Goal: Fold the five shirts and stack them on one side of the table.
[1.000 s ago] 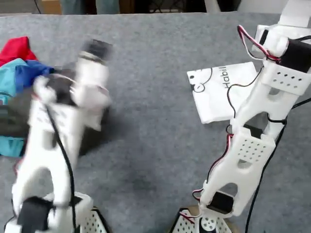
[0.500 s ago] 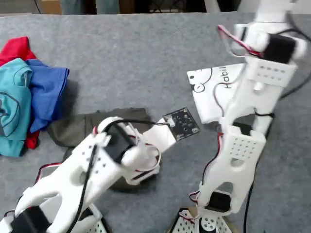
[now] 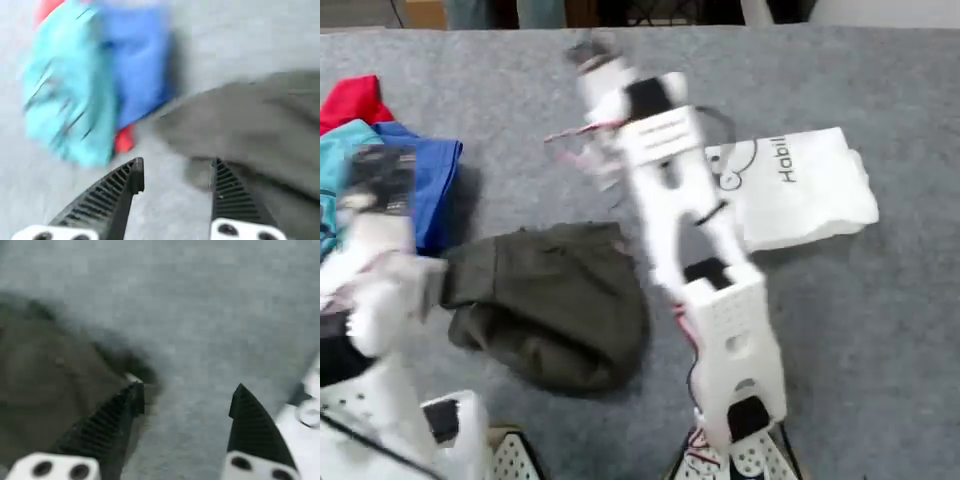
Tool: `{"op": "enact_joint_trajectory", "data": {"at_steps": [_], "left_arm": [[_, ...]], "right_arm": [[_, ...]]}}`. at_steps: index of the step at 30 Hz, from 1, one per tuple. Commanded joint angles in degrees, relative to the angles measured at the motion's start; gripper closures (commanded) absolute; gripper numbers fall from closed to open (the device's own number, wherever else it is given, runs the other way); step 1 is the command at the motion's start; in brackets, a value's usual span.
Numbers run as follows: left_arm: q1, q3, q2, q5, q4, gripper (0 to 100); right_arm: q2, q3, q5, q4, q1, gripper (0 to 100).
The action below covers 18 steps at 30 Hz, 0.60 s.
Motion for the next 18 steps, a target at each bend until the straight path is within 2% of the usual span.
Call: {"op": "enact_joint_trajectory", "data": {"at_steps": [1,4,9,15,18], "left_arm": [[-15.96,12.53,-2.11,-1.76,-10.02,78],[-21.58,19.38,-2.73,-1.85,-15.91,78],[-23.87,20.18,-2.2,-1.85,-16.26,78],[-23.69,20.7,-2.11,-1.85,-16.18,78],[-23.69,20.7,-2.11,-1.85,-16.44,78]], "right_arm": [[1.19,1.45,0.7,-0.53,-7.3,71.8],[6.73,0.31,0.7,-0.62,-9.58,71.9],[16.04,-5.23,0.7,-0.18,-8.26,73.7],[20.97,-12.88,0.7,0.44,-4.92,99.1],[20.88,-14.9,0.62,0.62,-1.58,97.4]]}}
